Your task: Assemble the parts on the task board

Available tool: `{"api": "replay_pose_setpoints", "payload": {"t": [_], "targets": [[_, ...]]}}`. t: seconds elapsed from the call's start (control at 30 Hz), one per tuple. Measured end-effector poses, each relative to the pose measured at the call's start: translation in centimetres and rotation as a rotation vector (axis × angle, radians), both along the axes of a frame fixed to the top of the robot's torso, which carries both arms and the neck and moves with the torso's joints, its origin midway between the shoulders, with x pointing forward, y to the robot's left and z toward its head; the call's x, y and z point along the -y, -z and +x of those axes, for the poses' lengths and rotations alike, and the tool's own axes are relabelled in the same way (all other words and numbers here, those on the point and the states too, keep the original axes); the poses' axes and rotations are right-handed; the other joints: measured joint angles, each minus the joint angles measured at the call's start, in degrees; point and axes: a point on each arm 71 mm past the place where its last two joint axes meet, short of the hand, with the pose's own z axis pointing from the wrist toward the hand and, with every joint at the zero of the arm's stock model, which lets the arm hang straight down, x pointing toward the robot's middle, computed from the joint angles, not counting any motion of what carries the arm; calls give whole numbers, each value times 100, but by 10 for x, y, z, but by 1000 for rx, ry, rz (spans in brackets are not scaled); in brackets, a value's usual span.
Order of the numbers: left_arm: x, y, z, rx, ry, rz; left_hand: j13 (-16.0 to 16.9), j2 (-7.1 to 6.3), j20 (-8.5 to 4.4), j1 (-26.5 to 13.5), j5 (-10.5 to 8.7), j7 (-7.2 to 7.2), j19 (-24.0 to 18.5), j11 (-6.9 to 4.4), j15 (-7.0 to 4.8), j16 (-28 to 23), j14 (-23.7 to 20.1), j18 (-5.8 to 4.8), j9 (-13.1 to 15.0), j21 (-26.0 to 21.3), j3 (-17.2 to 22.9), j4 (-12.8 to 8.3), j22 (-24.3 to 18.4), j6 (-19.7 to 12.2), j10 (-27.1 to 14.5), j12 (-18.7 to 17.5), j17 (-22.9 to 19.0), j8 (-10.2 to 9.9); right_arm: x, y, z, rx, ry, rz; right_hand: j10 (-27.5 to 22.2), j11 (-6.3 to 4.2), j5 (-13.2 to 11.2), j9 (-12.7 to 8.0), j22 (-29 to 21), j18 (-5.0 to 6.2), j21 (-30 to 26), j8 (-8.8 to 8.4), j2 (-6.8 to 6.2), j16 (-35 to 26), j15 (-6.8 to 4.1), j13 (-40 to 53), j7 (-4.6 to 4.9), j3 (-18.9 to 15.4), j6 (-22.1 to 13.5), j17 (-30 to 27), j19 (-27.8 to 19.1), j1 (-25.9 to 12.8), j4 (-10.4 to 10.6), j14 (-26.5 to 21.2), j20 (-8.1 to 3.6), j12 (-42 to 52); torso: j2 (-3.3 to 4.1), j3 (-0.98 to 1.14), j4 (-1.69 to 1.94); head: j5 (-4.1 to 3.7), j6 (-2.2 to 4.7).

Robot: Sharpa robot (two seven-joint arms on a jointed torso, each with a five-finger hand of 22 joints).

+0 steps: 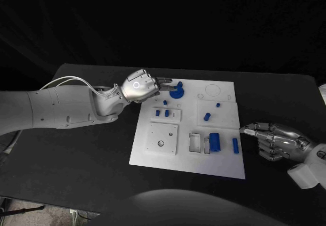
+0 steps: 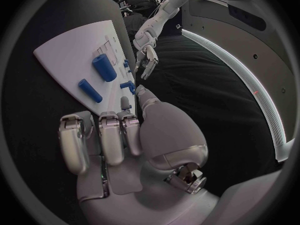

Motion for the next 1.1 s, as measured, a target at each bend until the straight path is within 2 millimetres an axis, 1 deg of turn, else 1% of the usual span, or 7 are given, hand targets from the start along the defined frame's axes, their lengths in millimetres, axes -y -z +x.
{"api": "replay_pose_setpoints", "payload": {"t": [0.23, 0.33, 0.43, 0.5, 0.63, 0.73, 1.1], "targets": [[-4, -61, 13, 140, -22, -29, 8, 98, 0, -99, 0, 44, 0, -21, 21, 308, 22, 0, -22, 129, 29, 116, 0, 60, -21, 129, 342, 29, 3, -40, 13, 103, 23, -11, 1, -4, -54, -134, 0, 0, 0, -152, -189, 0, -4, -10, -7, -304, 195, -1, 10, -20, 104, 0, -13, -156, -2, -7, -9, 15, 0], [-8, -90, 17, 203, -36, -41, 8, 89, 0, -172, 0, 27, 0, -29, 41, 409, 41, 0, -22, 172, 37, 156, 0, 95, -29, 188, 455, 29, 1, -72, 23, 191, 31, -36, -1559, -80, -48, -298, -1, 0, 0, -445, -263, 0, -64, -358, -34, -435, 340, -1, 18, 59, 176, 1, -107, -1701, -6, -3, -16, -10, 0], [-11, -108, 18, 243, -51, -57, 8, 119, 0, -304, 0, 30, 0, -52, 41, 496, 41, 0, -31, 232, 3, 237, 0, 134, -51, 230, 555, 51, 0, -100, 32, 291, 37, -94, -3131, -110, 401, -471, -1, 0, -66, -817, -275, 0, -146, -1923, -69, -425, 460, -1, 2, 316, 166, 0, -168, -3672, -9, -6, -16, -53, 0], [-12, -117, 18, 257, -59, -71, 8, 125, 0, -407, 0, 30, 0, -65, 41, 554, 41, 0, -41, 267, -5, 245, -1, 134, -64, 260, 619, 51, -2, -115, 40, 370, 35, -158, -3524, -82, 594, -572, -1, 0, -138, -1047, -367, 0, -146, -2560, -71, -331, 536, -1, 2, 432, 129, 0, -169, -4521, -9, -10, -16, -87, 13], [-13, -126, 21, 254, -79, -117, 8, 204, 0, -599, 0, 73, 0, -10, 41, 1261, 41, 0, -59, 335, 5, 283, 0, 176, -154, 354, 1470, 51, -12, -147, 62, 610, 24, -372, -4103, 235, 186, -802, -1, 0, -226, -1653, -576, 0, 138, -3837, -283, 41, 750, -1, 8, 684, 114, -3, -30, -6142, -3, -19, -8, -188, 132], [-8, -127, 24, 234, -81, -153, 8, 219, 0, -676, 0, 82, 0, -22, 20, 1497, 20, 0, -75, 417, 72, 282, -1, 269, -166, 454, 1747, 51, -17, -159, 80, 790, 22, -555, -4103, 295, -51, -906, -1, 1, -226, -2064, -789, 0, 158, -4502, -424, 261, 1064, -2, 10, 779, 62, -2, 32, -6752, 5, -18, 23, -318, 240], [4, -124, 14, 144, -64, -264, 3, 293, -42, -1020, 80, 158, 0, 30, -35, 1655, 35, 0, -136, 504, 267, 290, -1, 425, -235, 675, 1946, 6, -40, -136, 116, 1088, -84, -954, -4410, 351, -476, -942, -1, 1, -358, -2687, -1258, 0, 111, -5099, -265, 287, 1340, -2, 10, 455, 284, -9, 32, -7132, 115, -63, 121, -666, 647]]}}
